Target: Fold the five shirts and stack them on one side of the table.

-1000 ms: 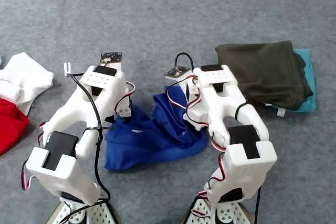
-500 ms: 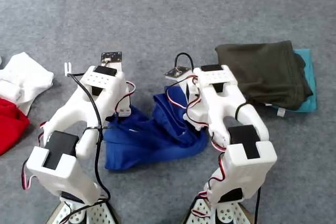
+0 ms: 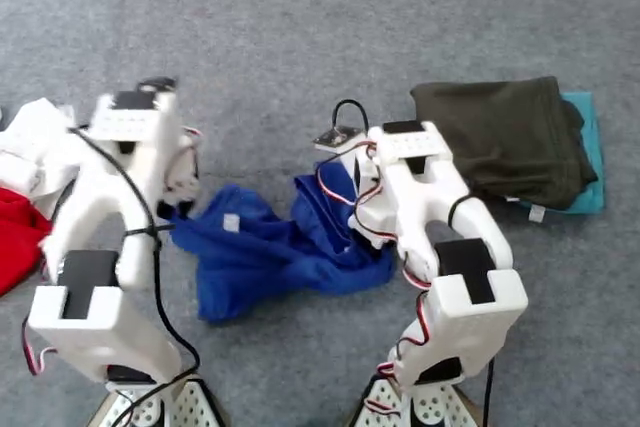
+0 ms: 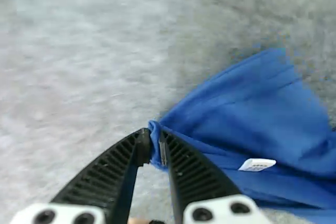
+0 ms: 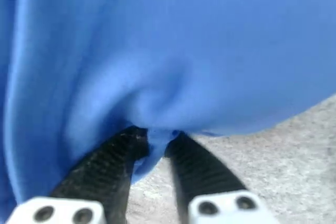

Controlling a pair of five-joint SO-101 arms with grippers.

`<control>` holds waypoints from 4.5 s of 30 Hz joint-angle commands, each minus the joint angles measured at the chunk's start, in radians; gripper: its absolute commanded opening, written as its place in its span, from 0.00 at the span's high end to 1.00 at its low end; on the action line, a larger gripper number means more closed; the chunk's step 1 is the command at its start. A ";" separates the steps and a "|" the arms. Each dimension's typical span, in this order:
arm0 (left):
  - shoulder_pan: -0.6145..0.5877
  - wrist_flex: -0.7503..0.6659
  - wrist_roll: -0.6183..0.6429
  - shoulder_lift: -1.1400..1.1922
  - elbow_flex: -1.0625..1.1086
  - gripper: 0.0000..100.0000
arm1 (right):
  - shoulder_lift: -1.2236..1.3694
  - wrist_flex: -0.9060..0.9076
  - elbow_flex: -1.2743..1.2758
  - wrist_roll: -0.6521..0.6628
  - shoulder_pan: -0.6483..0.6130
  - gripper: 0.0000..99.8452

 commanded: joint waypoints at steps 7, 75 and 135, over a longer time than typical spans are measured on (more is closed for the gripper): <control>-0.216 0.244 -0.138 -0.110 -0.363 0.97 | -0.331 0.292 -0.329 0.003 -0.006 0.76; -0.742 0.064 -0.376 -0.729 0.217 0.97 | -0.779 0.227 0.189 0.292 -0.124 0.90; -0.750 0.052 -0.374 -0.735 0.252 0.97 | -0.114 0.092 -0.113 -0.173 -0.440 0.89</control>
